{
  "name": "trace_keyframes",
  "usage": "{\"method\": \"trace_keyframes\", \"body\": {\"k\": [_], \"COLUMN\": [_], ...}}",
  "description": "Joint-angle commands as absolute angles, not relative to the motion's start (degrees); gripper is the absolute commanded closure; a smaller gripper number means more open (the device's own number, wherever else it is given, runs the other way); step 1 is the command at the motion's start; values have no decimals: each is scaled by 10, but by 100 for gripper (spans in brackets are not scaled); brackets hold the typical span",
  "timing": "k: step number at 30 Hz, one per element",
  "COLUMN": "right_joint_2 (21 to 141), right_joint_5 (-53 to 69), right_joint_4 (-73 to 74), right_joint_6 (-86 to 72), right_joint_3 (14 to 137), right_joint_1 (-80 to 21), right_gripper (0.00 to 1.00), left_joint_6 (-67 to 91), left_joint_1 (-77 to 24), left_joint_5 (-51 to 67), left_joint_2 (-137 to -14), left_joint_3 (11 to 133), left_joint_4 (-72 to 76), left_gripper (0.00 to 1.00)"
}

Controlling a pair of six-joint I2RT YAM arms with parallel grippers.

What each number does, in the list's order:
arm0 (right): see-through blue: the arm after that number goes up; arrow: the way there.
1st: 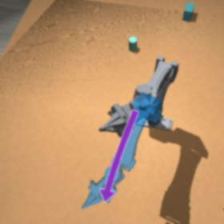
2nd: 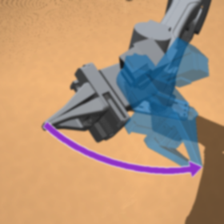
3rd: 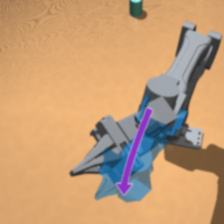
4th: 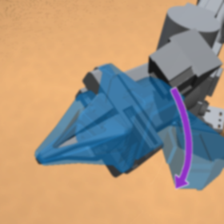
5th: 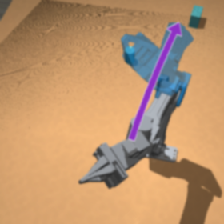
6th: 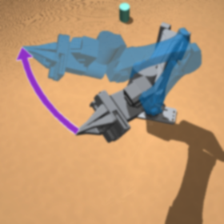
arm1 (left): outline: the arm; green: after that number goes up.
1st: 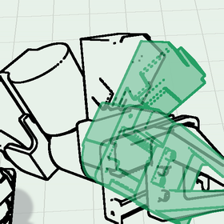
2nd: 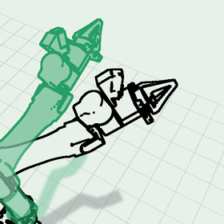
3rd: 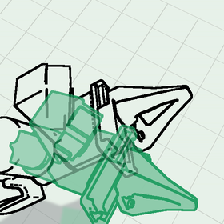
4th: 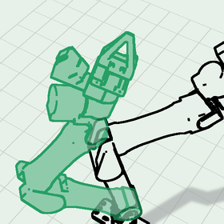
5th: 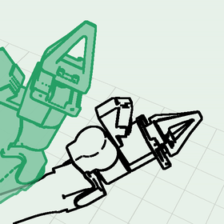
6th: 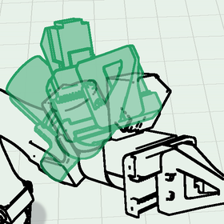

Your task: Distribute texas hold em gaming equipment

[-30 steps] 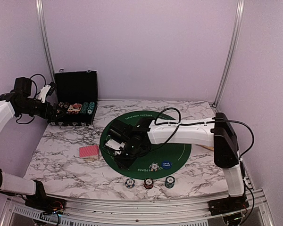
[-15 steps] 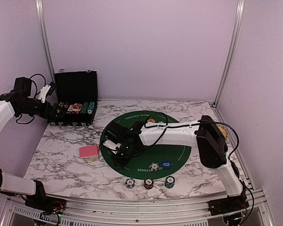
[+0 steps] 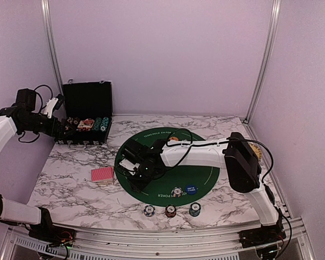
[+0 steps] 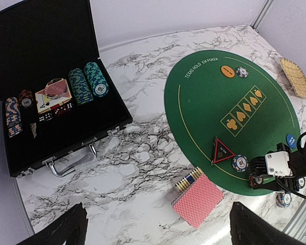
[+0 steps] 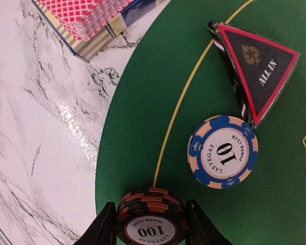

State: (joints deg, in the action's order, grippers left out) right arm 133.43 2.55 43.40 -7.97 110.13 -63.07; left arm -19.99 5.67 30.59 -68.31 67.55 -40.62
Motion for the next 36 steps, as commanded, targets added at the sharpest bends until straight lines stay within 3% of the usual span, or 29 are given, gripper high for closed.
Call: {"method": "trace_keyframes", "body": {"k": [1, 5, 19, 30, 36], "right_joint_2": [1337, 1330, 1249, 1075, 1008], "right_joint_5": [18, 14, -30, 4, 34], "right_joint_4": [422, 422, 453, 483, 513], "right_joint_6": [-88, -88, -95, -115, -126], "right_joint_3": [1099, 1100, 1066, 874, 781], "right_joint_1": [-626, -626, -626, -631, -650], "right_gripper": [53, 49, 50, 41, 32], "left_joint_6": [-205, -205, -204, -206, -204], "left_joint_1": [58, 58, 58, 58, 58], "left_joint_5": [315, 316, 316, 314, 316], "left_joint_2": [-672, -672, -670, -668, -669], "left_joint_3": [685, 685, 686, 686, 686], "left_joint_4": [-421, -420, -421, -420, -421], "left_gripper": [1, 1, 1, 1, 1]}}
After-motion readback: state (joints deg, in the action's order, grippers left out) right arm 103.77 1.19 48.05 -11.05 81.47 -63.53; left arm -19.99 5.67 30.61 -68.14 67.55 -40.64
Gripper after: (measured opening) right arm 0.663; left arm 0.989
